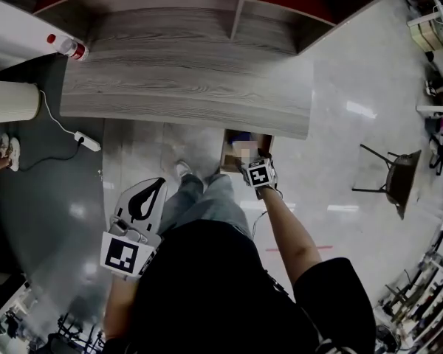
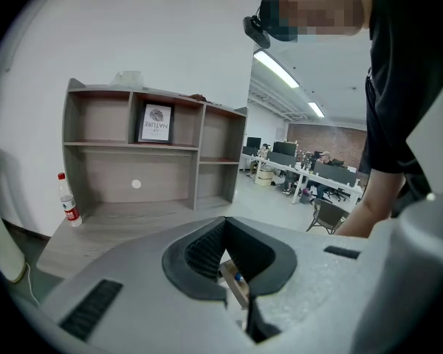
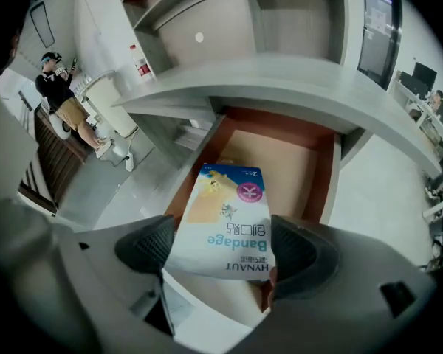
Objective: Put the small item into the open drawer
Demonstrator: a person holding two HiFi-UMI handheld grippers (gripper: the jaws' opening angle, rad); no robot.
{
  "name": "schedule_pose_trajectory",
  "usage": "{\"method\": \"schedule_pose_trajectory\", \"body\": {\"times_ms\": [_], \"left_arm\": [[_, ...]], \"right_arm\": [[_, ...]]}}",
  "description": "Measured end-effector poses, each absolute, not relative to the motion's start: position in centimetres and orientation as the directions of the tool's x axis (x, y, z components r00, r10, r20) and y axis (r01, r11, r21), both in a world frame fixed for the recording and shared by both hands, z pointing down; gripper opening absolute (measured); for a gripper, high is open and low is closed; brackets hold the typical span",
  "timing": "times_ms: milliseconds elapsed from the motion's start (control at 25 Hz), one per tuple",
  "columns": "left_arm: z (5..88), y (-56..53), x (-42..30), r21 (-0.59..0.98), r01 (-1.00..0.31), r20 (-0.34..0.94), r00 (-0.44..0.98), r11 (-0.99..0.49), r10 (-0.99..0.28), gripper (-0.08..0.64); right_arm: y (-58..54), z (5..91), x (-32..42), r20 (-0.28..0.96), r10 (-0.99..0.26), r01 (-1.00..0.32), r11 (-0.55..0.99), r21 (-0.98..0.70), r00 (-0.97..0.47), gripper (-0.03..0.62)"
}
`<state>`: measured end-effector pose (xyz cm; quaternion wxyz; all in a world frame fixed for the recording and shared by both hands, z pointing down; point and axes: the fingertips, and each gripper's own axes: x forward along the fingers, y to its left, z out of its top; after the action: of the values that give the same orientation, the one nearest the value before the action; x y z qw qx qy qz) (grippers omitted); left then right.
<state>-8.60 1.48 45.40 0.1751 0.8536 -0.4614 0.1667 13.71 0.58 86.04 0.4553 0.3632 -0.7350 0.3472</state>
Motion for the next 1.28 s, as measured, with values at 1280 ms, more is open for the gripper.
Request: {"method": "schedule_pose_trajectory", "body": {"times_ms": [1280], "left_arm": [[45.2, -0.9, -8.9, 0.162, -0.816, 0.384, 0.57, -0.554, -0.726, 0.0]], "right_arm": [[-3.7, 76.2, 10.9, 0.848, -0.353, -0.825, 0.541, -0.16, -0.396, 0.356]]}}
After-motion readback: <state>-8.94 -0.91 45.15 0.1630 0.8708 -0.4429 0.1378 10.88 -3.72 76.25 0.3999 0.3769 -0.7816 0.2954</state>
